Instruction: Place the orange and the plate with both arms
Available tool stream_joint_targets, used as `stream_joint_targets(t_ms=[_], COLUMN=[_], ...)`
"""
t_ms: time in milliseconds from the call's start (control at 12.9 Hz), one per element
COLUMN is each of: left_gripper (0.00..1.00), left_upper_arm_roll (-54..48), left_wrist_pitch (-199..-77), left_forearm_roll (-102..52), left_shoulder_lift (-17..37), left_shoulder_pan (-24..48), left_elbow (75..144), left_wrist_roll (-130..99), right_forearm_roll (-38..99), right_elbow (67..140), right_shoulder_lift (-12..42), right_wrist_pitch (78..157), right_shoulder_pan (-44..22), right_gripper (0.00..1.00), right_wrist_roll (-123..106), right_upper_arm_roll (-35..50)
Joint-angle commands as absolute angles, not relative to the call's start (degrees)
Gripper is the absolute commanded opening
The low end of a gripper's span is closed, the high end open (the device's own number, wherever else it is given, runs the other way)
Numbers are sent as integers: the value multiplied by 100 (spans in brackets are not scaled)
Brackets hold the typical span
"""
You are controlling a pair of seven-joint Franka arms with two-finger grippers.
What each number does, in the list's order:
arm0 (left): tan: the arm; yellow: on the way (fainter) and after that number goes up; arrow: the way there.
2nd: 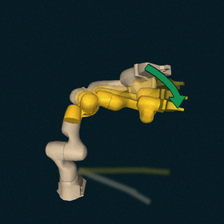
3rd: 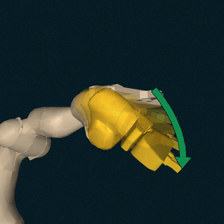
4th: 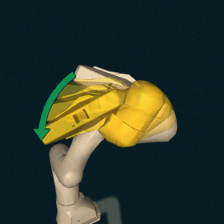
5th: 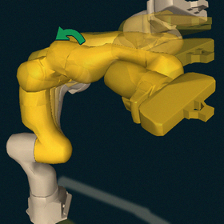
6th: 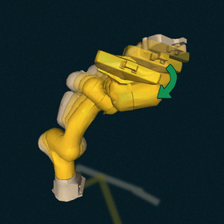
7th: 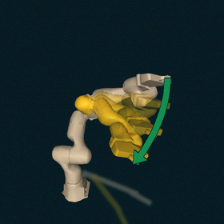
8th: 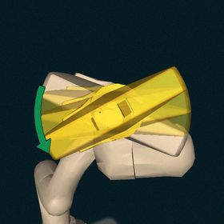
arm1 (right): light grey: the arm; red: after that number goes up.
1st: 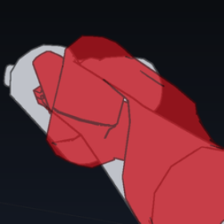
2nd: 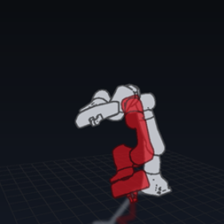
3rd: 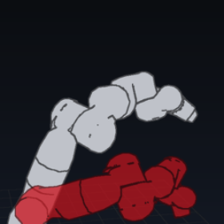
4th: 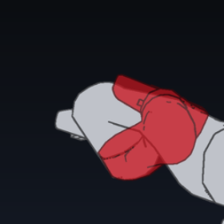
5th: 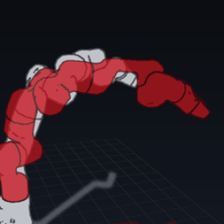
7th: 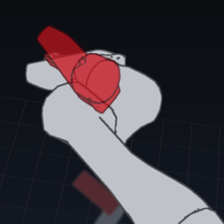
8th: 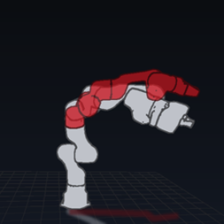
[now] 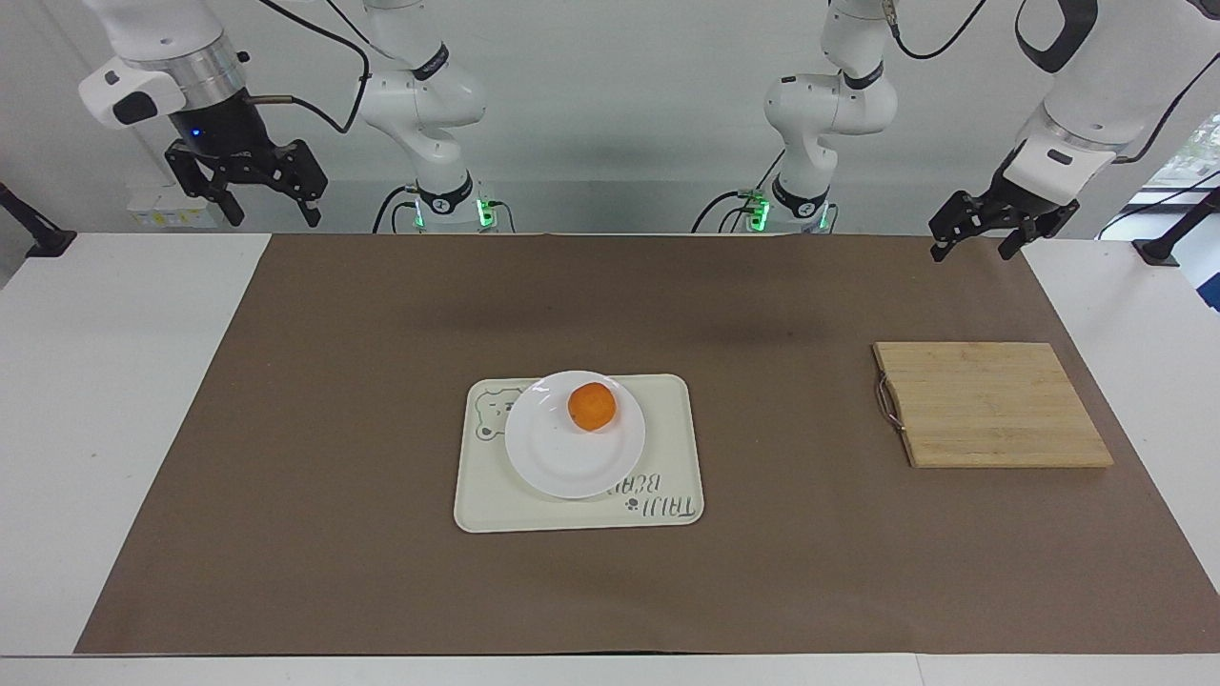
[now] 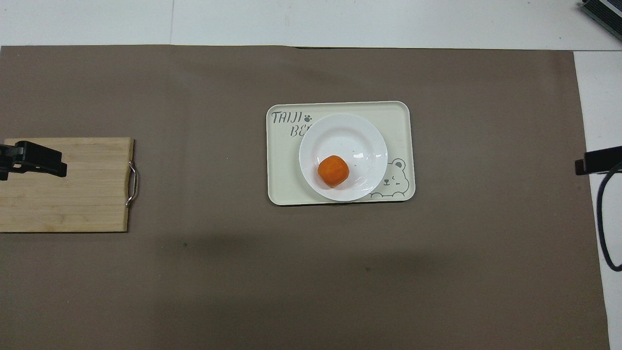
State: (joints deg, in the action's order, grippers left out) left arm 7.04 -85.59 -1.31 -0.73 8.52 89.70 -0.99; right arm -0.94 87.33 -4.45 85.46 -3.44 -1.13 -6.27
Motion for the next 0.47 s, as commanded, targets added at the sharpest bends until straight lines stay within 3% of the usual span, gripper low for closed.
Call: stream_joint_targets(t_ms=[0, 388], left_gripper=[100, 100], left_upper_arm_roll=[703, 703], left_wrist_pitch=[-8455, -8455], left_forearm_roll=[-53, -62], left_shoulder_lift=[-123, -123], left_shoulder_pan=[844, 844], left_elbow=[8947, 8947], left_wrist_roll=[-35, -35], right_forearm_roll=[-246, -97], right_elbow=[9176, 9140], right_shoulder_lift=[-703, -826], right_wrist_pitch=[8667, 8455], right_shoulder_pan=[-334, -334], right_gripper=[100, 100], right_wrist_roll=[-52, -105], right_upper_arm_roll=[-615, -554])
